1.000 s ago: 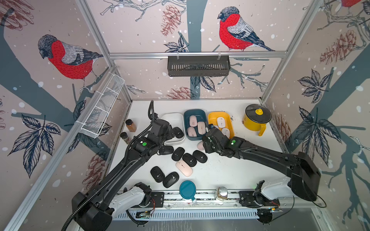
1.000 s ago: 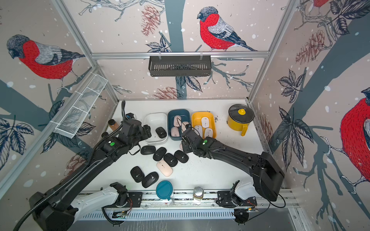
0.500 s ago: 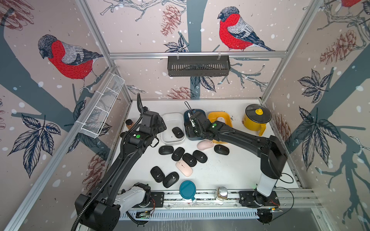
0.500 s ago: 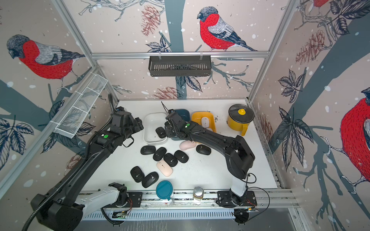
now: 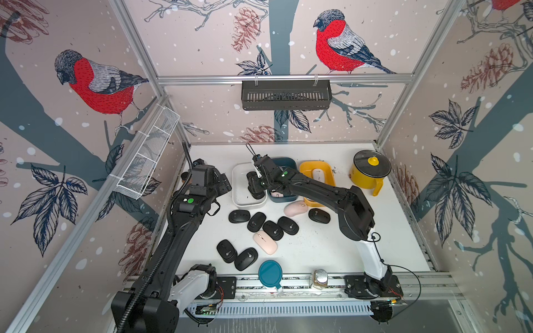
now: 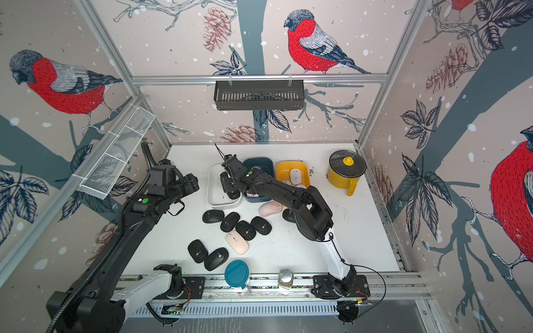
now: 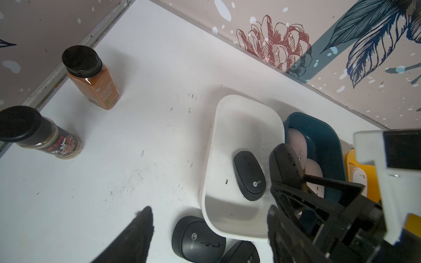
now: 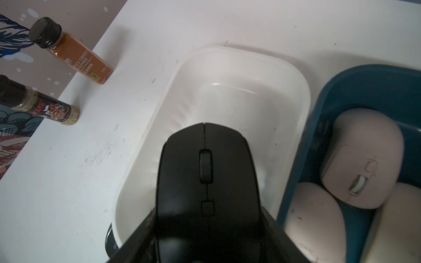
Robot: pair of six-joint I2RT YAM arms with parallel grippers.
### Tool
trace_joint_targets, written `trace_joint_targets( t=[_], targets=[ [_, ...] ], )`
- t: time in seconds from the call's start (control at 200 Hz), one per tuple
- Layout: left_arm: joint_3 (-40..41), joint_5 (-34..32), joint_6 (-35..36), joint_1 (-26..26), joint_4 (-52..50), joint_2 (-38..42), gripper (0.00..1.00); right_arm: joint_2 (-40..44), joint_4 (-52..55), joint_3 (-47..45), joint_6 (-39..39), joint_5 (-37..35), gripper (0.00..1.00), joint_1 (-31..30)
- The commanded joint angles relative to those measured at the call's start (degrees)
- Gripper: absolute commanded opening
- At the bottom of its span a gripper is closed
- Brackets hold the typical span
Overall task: Place the mice by color into the storage box
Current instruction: Place the mouse in the storage box.
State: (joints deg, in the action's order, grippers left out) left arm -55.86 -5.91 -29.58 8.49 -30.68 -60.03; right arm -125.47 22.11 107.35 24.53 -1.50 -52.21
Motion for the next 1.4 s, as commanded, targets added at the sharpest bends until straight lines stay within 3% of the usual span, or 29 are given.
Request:
trace_joint_targets(
  t=[0.0,0.555,1.391],
  targets=[
    [-0.12,2.37,1.61,-0.23,1.24,-0.22,0.78,-2.76,2.21,3.27,1.33,-0.43,0.63,-0.39],
    [2.44,-1.35,-0.14,-0.24,1.76,3.26,0.78,-13.33,5.43,14.19,-0.27,2.13,0.64,-0.87],
    [4.28,-0.62,-1.50,-0.32,2.73,3.80,0.78,-15.82,3.32,15.17,1.74,4.08,0.68,-1.67]
  ],
)
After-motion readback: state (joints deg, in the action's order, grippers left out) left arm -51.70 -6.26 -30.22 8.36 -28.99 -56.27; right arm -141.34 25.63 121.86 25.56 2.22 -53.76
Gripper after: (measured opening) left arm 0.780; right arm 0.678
